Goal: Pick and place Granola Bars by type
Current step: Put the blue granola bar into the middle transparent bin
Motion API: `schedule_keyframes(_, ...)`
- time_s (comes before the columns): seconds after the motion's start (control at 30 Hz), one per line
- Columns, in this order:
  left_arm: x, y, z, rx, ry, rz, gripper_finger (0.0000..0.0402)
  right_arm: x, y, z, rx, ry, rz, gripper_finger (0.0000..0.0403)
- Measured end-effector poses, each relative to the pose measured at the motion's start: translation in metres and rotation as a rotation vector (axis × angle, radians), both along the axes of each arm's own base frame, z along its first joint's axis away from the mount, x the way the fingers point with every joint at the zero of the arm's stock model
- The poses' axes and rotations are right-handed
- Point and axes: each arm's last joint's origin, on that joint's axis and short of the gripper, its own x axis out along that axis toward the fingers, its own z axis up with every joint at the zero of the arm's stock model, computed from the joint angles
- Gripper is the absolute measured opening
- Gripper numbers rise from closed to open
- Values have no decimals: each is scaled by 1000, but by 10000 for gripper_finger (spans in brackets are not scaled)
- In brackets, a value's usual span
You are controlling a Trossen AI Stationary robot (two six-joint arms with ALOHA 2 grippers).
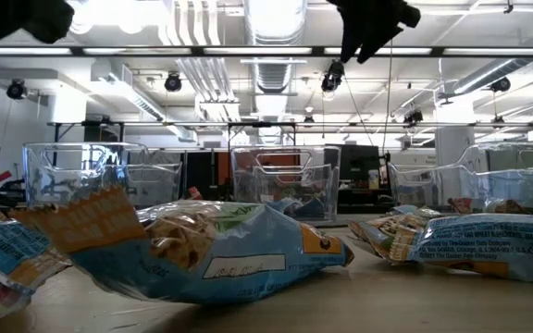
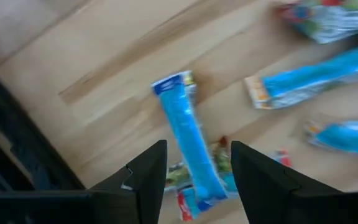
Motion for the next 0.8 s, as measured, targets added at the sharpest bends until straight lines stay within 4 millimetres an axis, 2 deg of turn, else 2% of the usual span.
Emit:
schedule_keyframes(0.2,-9,-7,-18,-41,40,75,161,10,1,-11,16,45,19,231)
schedule_keyframes(0.47,-8,-10,-53,-148,-11,98,161,16,2,-18,28,67,25,231)
schedule_keyframes(0.8,-14,-7,-62,-134,21,118,161,16,1,-18,28,64,24,231)
